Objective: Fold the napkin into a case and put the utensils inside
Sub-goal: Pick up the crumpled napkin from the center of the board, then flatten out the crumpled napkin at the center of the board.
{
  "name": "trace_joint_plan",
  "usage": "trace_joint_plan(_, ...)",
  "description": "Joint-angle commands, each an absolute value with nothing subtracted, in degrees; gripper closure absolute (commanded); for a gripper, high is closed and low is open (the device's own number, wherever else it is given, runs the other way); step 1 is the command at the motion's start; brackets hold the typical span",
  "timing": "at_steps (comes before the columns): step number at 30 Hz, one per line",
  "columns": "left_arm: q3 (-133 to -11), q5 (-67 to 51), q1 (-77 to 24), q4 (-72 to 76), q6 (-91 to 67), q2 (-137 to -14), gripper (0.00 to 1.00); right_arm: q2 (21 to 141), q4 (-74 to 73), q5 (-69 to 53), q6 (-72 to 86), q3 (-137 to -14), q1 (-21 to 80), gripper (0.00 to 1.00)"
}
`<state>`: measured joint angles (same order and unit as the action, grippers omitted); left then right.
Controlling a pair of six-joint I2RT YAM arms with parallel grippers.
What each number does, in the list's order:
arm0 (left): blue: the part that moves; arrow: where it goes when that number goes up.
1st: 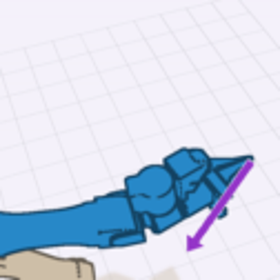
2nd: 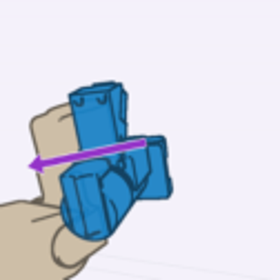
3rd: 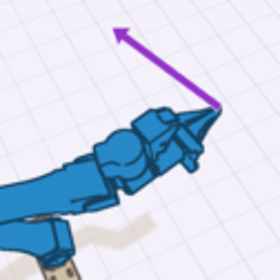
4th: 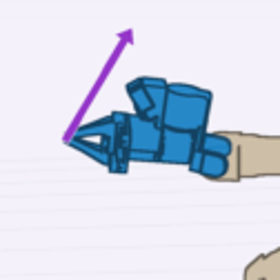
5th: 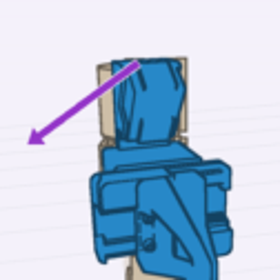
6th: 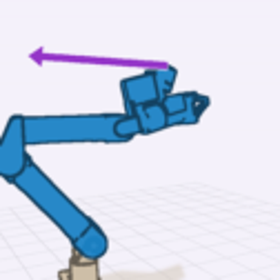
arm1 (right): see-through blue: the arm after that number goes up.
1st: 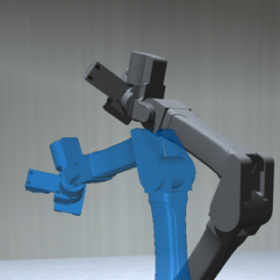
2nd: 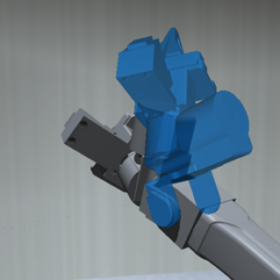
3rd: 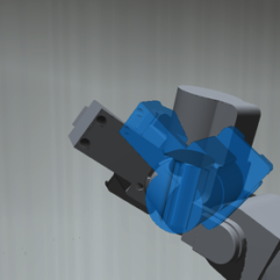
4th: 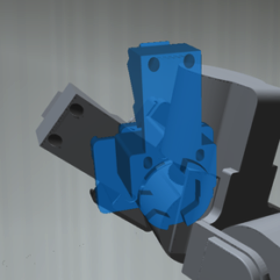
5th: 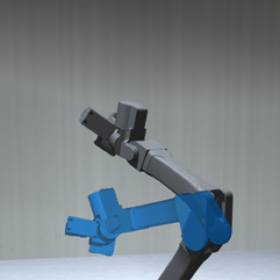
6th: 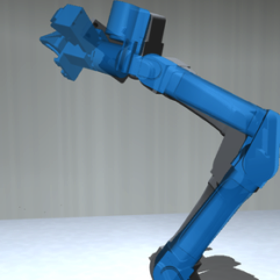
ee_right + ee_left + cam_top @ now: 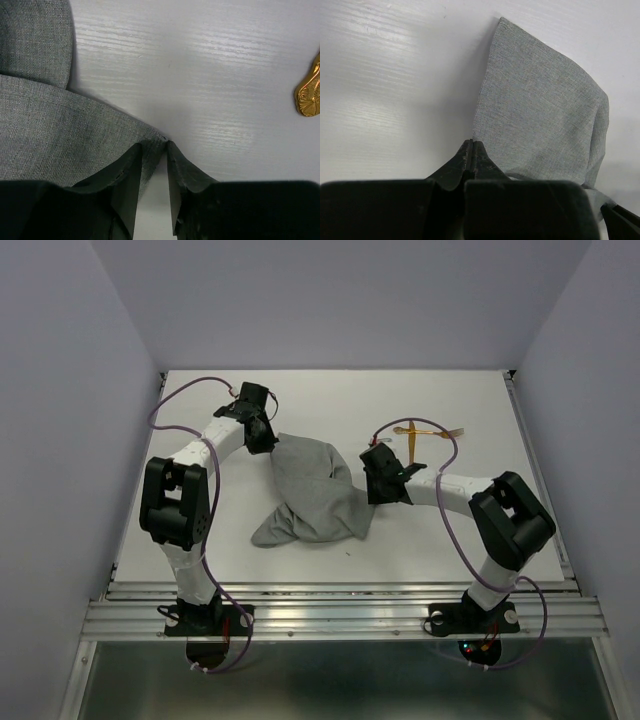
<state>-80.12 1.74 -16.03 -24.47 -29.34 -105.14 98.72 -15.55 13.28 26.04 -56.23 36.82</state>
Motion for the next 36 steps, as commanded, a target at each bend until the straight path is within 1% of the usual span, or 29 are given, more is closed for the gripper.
trace_joint_plan(1, -80.9, 1.7, -16.1, -25.0, -28.5, -103.4, 1.00, 100.5, -15.4, 12.4, 25.8, -57.0, 37.6, 0.73)
trace_joint_plan(2, -81.0, 1.7, -16.1, -25.0, -28.4, -103.4, 1.00, 100.3, -15.0, 12.6, 25.8, -57.0, 37.6, 0.83)
trace_joint_plan(4, -81.1, 1.6, -16.1, -25.0, -27.9, -103.4, 1.00, 99.9, -14.7, 12.7, 25.8, -56.8, 37.6, 0.90)
trace_joint_plan(5, -81.0, 1.7, -16.1, -25.2, -27.7, -103.4, 1.00, 99.4, -14.6, 12.8, 25.8, -56.8, 37.6, 0.99)
trace_joint_plan(12, -81.4, 2.1, -16.1, -25.6, -26.5, -103.2, 1.00, 94.8, -14.5, 18.4, 27.5, -56.3, 37.6, 0.99)
trace_joint_plan(17, -86.2, 3.8, -16.1, -27.5, -25.1, -104.1, 1.00, 93.3, -14.7, 24.9, 24.8, -60.4, 37.1, 0.99)
trace_joint_plan(19, -89.5, 6.1, -15.9, -28.9, -24.5, -104.9, 1.00, 93.5, -14.7, 27.2, 22.4, -62.7, 34.0, 0.99)
trace_joint_plan(24, -97.0, 9.0, -15.5, -32.3, -22.5, -106.2, 1.00, 94.6, -14.4, 23.5, 19.8, -73.2, 26.6, 0.99)
trace_joint_plan(25, -100.9, 9.1, -15.0, -32.9, -21.7, -107.1, 1.00, 95.1, -14.4, 23.5, 19.3, -75.7, 25.3, 0.99)
trace_joint_plan(26, -103.2, 9.2, -14.9, -33.7, -21.4, -107.7, 1.00, 96.8, -14.3, 23.5, 18.6, -81.4, 25.3, 0.99)
trace_joint_plan(27, -106.0, 9.1, -14.5, -34.4, -21.1, -108.5, 1.00, 97.8, -14.2, 23.8, 17.9, -84.6, 24.7, 0.99)
trace_joint_plan(28, -112.2, 9.0, -14.2, -34.9, -20.7, -110.5, 1.00, 99.0, -14.2, 25.0, 16.4, -87.9, 24.7, 0.99)
trace_joint_plan(29, -115.5, 8.9, -13.4, -36.2, -20.2, -111.7, 1.00, 100.2, -14.2, 25.1, 15.8, -91.5, 24.2, 0.99)
trace_joint_plan(30, -119.2, 7.4, -13.0, -36.7, -19.9, -112.8, 1.00, 102.5, -14.2, 25.0, 14.7, -98.6, 24.2, 0.99)
trace_joint_plan(31, -125.3, 6.3, -12.6, -37.0, -19.3, -114.4, 1.00, 103.4, -13.6, 25.0, 14.2, -101.7, 23.6, 0.99)
trace_joint_plan(33, -128.3, 4.9, -12.2, -34.6, -17.3, -114.3, 1.00, 104.1, -8.7, 24.5, 11.4, -106.6, 23.6, 0.99)
trace_joint_plan(36, -129.7, 5.0, -11.9, -29.2, -15.0, -110.9, 1.00, 102.9, -4.3, 25.5, 10.9, -109.0, 23.6, 0.99)
